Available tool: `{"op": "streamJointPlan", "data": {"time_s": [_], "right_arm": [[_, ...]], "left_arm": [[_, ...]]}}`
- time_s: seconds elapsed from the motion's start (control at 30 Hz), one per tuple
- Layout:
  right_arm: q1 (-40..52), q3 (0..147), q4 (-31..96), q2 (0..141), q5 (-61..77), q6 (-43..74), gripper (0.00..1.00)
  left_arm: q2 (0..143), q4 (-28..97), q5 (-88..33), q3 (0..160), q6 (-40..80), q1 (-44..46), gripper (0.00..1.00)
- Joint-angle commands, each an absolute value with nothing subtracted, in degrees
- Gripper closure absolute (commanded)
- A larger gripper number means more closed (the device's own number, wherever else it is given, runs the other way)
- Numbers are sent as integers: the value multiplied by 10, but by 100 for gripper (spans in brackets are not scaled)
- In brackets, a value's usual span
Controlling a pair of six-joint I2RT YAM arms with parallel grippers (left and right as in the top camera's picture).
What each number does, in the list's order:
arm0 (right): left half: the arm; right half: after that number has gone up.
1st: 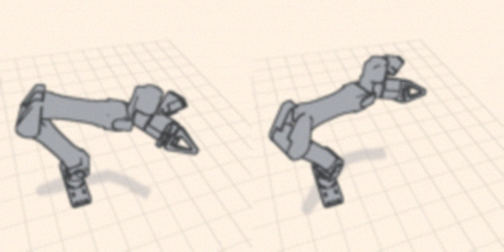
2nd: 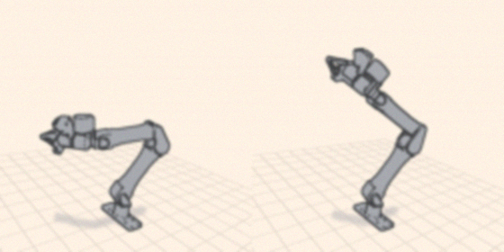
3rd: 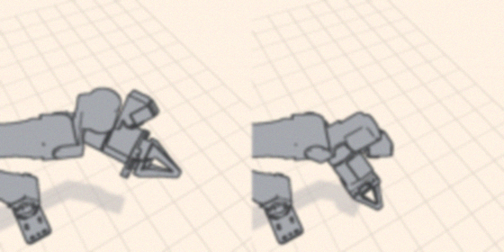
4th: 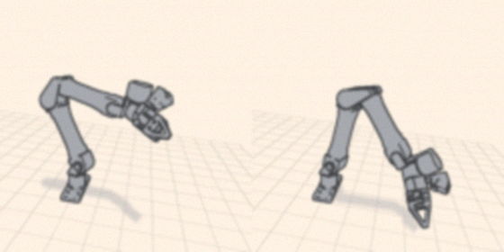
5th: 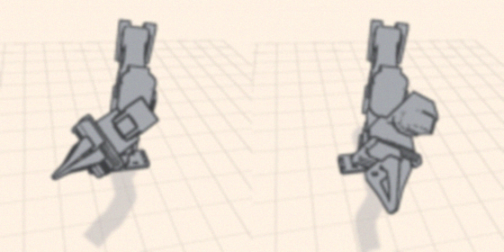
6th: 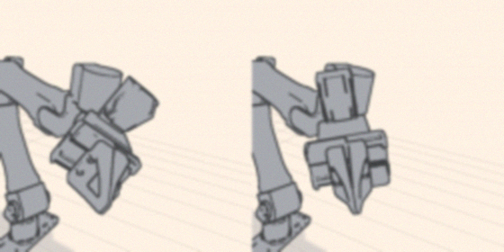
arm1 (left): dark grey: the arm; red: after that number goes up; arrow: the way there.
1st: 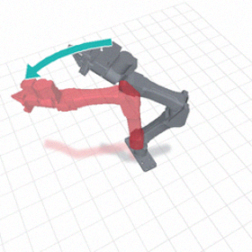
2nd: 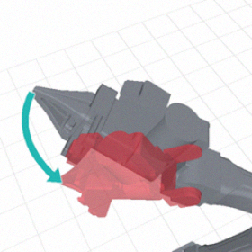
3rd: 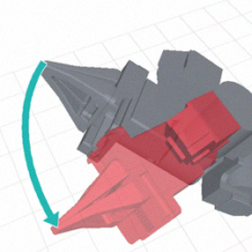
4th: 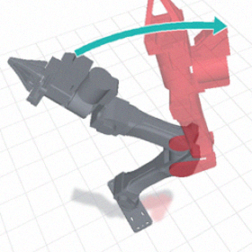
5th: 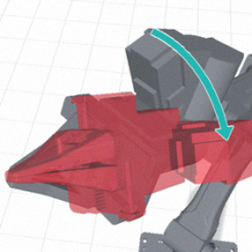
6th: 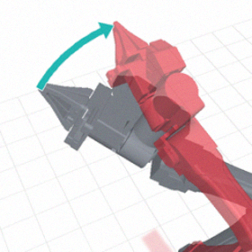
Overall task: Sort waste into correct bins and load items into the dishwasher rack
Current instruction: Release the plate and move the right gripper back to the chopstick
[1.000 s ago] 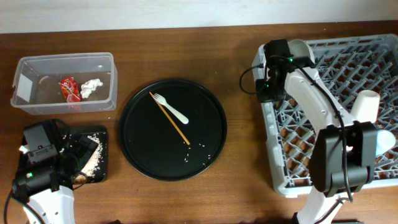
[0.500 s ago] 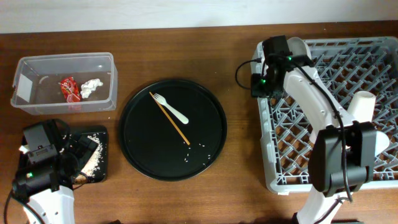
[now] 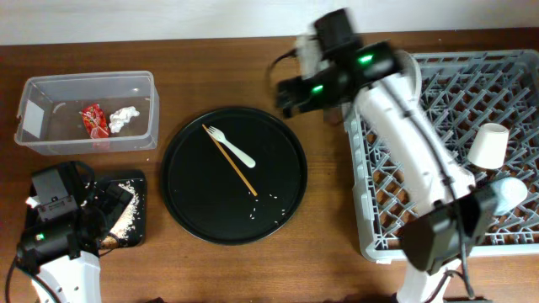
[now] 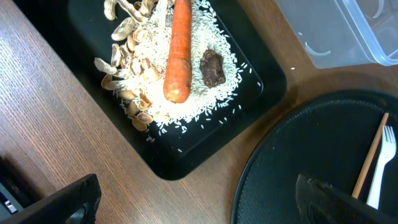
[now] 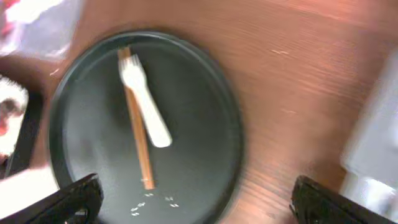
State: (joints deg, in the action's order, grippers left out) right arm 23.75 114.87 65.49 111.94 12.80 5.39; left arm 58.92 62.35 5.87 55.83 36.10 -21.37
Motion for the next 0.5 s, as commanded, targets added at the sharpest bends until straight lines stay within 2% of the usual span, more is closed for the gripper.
{"op": "streamJointPlan", "data": {"time_s": [0.0,0.17,0.33,0.47], "right_arm": [[319,1150,640,1160,44,30,0],[364,1150,607,1239,21,35,2],[368,1150,595,1303,87,39,15],[385,1150,595,1319,107,48,31]], "left_arm": [[585,623,63,568,366,-216,1],[585,623,63,568,366,-216,1],[585,623,63,568,366,-216,1],[585,623,63,568,366,-216,1]]}}
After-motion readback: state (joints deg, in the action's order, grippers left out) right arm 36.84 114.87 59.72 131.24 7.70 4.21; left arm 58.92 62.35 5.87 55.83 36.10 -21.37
